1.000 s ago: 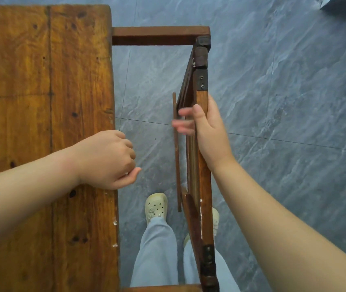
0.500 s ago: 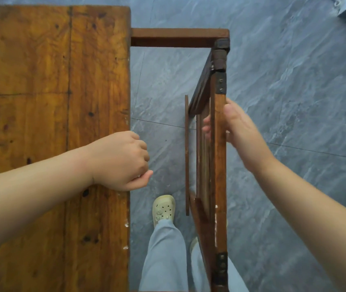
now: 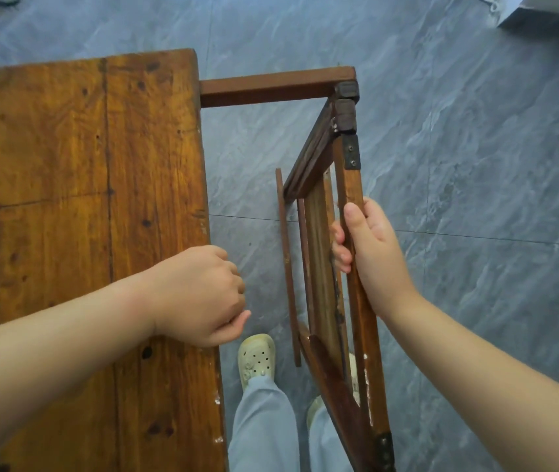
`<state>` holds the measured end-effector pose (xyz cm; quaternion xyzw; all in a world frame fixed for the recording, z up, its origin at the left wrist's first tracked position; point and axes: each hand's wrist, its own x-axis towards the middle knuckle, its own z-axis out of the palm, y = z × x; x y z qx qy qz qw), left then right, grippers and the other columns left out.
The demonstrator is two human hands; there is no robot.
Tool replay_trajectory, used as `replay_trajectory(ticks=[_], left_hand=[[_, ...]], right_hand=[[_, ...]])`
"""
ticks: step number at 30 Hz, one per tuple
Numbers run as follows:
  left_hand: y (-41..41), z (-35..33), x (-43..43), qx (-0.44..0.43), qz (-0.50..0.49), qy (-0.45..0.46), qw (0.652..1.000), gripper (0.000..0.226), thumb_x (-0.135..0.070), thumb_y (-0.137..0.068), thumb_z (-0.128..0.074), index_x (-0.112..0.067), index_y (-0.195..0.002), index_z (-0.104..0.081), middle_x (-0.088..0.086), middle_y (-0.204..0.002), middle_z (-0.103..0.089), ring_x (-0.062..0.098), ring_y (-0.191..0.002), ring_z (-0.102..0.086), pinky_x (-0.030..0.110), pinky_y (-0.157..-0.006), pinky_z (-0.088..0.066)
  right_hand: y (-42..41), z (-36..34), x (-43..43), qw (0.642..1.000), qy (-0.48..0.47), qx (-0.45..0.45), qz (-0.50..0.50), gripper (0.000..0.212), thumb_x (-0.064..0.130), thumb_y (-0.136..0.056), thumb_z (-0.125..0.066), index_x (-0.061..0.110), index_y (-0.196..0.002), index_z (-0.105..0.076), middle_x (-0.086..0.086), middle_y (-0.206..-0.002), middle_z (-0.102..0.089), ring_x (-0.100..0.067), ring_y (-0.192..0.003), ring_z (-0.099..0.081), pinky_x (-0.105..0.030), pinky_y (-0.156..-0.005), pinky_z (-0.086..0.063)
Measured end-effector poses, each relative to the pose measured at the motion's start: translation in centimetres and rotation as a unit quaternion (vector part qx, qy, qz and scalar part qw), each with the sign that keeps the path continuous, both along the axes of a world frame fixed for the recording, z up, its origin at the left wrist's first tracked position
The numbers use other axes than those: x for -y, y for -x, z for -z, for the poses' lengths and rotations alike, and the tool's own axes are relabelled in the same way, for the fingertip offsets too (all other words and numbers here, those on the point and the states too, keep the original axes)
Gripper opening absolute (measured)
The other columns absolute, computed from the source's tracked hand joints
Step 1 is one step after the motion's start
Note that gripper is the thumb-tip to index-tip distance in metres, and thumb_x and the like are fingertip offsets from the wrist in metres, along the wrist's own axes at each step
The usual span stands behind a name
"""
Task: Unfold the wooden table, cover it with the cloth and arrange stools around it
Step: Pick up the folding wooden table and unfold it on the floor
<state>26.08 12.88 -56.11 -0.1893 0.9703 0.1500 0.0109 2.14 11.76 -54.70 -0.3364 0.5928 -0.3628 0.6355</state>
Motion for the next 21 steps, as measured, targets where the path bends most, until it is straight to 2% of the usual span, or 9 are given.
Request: replay_trajectory(ticks=[7,12,14,16,17,20,21], left_hand=[[0.1,0.8,0.4,0.014,0.007,-0.012,1.000,0.038,-0.032,-0.079,-0.047,-0.019,-0.043,-0.047,-0.004,-0.043,-0.042,0.019,-0.039,-0.040,0.026,-0.044,-0.034],[-2.6,0.6,0.0,0.038,0.005,-0.030,0.999,0.035,-0.031,-0.077,-0.048,-0.019,-0.044,-0.047,-0.004,-0.044,-0.042,0.019,-0.039,-0.041,0.026,-0.043,-0.036],[-3.5,0.3,-0.1,0.042,0.004,-0.033,0.999,0.035,-0.030,-0.077,-0.048,-0.019,-0.044,-0.047,-0.004,-0.044,-0.042,0.019,-0.038,-0.041,0.026,-0.043,-0.037],[-4.4,-0.2,0.0,0.050,0.007,-0.031,0.998,0.036,-0.030,-0.078,-0.048,-0.019,-0.043,-0.046,-0.005,-0.044,-0.042,0.018,-0.038,-0.040,0.025,-0.043,-0.036],[-4.8,-0.4,-0.1,0.054,0.006,-0.033,0.998,0.037,-0.030,-0.078,-0.048,-0.019,-0.043,-0.045,-0.005,-0.043,-0.041,0.017,-0.037,-0.039,0.025,-0.042,-0.035],[-5.7,-1.1,-0.5,0.061,-0.003,-0.026,0.998,0.038,-0.031,-0.077,-0.047,-0.019,-0.042,-0.044,-0.006,-0.042,-0.038,0.015,-0.036,-0.036,0.024,-0.042,-0.034],[-5.8,-1.4,-0.7,0.062,-0.004,-0.027,0.998,0.038,-0.031,-0.078,-0.047,-0.019,-0.042,-0.043,-0.006,-0.042,-0.038,0.015,-0.036,-0.035,0.024,-0.042,-0.034]], right_hand=[[-0.6,0.3,0.0,0.999,0.005,-0.036,0.012,0.013,0.024,-0.102,-0.037,0.018,-0.092,-0.044,0.004,-0.068,-0.044,-0.007,-0.046,-0.036,-0.021,-0.039,-0.031],[-3.1,0.5,0.0,0.995,-0.036,0.092,0.018,0.020,0.028,-0.102,-0.037,0.012,-0.090,-0.041,0.003,-0.064,-0.041,-0.007,-0.043,-0.031,-0.018,-0.036,-0.027],[-4.2,0.9,-0.2,1.000,-0.013,0.012,0.011,0.020,0.030,-0.102,-0.038,0.013,-0.092,-0.042,0.004,-0.064,-0.042,-0.009,-0.043,-0.033,-0.022,-0.038,-0.028],[-5.3,1.2,-0.5,0.996,0.019,-0.083,-0.005,0.017,0.033,-0.101,-0.039,0.021,-0.091,-0.045,0.004,-0.064,-0.045,-0.011,-0.046,-0.038,-0.027,-0.042,-0.031],[-5.7,1.1,-0.6,0.996,0.022,-0.090,-0.007,0.016,0.033,-0.101,-0.040,0.022,-0.090,-0.045,0.002,-0.065,-0.044,-0.011,-0.047,-0.038,-0.027,-0.042,-0.031],[-6.4,0.9,-0.4,1.000,-0.007,-0.007,-0.005,0.017,0.030,-0.102,-0.039,0.020,-0.088,-0.044,0.001,-0.066,-0.043,-0.010,-0.047,-0.037,-0.025,-0.040,-0.031],[-6.6,1.0,-0.4,1.000,-0.007,-0.013,-0.009,0.018,0.031,-0.102,-0.039,0.020,-0.089,-0.045,0.002,-0.066,-0.044,-0.010,-0.047,-0.038,-0.025,-0.041,-0.032]])
